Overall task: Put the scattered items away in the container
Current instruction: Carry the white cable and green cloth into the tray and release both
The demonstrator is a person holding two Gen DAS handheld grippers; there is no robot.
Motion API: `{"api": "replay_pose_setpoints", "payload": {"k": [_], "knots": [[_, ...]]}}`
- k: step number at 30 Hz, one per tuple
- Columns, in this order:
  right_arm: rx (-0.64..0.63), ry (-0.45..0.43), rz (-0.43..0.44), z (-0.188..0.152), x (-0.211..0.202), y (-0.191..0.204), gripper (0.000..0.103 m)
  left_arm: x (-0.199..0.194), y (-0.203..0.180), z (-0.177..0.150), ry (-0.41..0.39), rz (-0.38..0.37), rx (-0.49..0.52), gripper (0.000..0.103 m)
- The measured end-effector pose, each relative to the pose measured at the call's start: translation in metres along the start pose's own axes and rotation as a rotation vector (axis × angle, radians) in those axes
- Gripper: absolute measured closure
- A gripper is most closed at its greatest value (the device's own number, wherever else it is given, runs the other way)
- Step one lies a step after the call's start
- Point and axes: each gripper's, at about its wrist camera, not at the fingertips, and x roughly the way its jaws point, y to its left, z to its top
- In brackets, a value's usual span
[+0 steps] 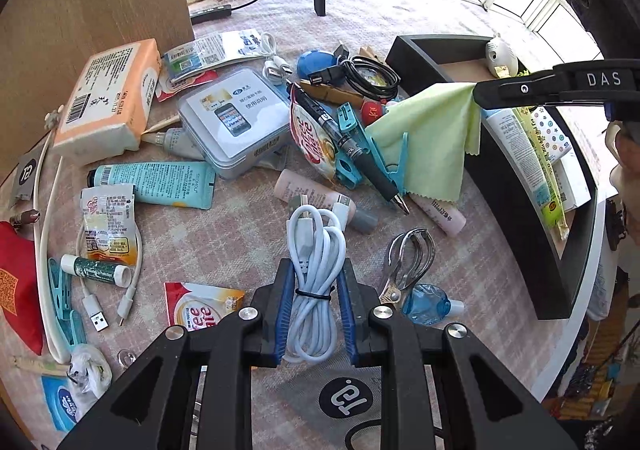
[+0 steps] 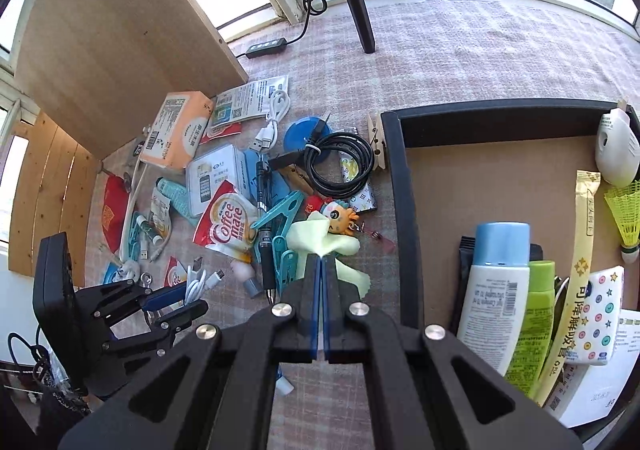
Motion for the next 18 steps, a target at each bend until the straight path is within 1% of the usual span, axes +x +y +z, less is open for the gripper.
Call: {"api": "replay_pose_setpoints", "payload": {"k": [5,7,10,14,18], "knots": [[-0.008,-0.040,0.004,0.001,-0.017,0.005,0.102,-0.021,0.008,0.001,-0.027,-0.017,-0.010,0.083],[-0.005,-0.057,0.006,0.002,-0.026,0.003,0.102,-0.026,-0.001,0.004,-0.043,-0.024,-0.004,0.083],[0.003,-0.084,0.001,0.001,-0.041,-0.001,0.102,-0.029,-0.012,0.019,-0.062,-0.043,0.006,0.083],[0.023,-0.128,-0.021,-0.001,-0.066,-0.015,0.102,-0.035,-0.040,0.030,-0.084,-0.070,0.019,0.083],[0.053,-0.171,-0.062,-0.004,-0.093,-0.037,0.102,-0.036,-0.075,0.053,-0.106,-0.104,0.041,0.083]]}}
